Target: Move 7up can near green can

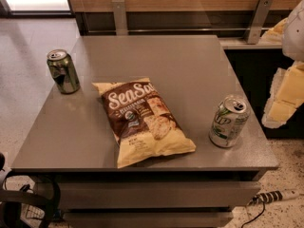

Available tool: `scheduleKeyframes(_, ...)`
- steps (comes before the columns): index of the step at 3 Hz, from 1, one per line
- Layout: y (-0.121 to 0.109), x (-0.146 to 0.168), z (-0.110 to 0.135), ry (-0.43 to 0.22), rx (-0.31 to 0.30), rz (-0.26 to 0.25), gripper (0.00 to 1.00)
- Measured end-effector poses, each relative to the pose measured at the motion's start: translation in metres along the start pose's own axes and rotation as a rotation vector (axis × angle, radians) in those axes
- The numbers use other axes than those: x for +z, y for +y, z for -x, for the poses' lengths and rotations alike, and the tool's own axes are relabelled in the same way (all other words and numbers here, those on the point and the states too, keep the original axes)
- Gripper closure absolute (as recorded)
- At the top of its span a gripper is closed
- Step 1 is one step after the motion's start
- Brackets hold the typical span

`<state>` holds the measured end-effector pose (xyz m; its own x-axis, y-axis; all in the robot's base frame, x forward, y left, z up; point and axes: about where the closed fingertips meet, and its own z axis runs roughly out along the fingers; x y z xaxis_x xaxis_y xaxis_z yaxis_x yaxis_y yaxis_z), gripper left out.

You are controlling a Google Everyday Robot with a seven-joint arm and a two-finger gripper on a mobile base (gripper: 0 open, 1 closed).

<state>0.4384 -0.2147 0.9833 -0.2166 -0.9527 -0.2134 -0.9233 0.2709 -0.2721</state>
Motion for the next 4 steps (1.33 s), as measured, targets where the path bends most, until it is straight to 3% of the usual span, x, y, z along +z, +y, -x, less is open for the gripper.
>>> scheduleKeyframes(1,0.0,0.0,0.0,0.0,0.0,0.0,0.0)
scheduleKeyframes(2,0.0,0.0,-0.004,-0.076,0.013,-0.002,0.0)
scheduleKeyframes(3,-0.013,0.026,-0.049,-0.322,0.055,-0.026,0.0)
scheduleKeyframes(4,-0.007,0.036,-0.049,-0.521,0.023,0.003,0.0)
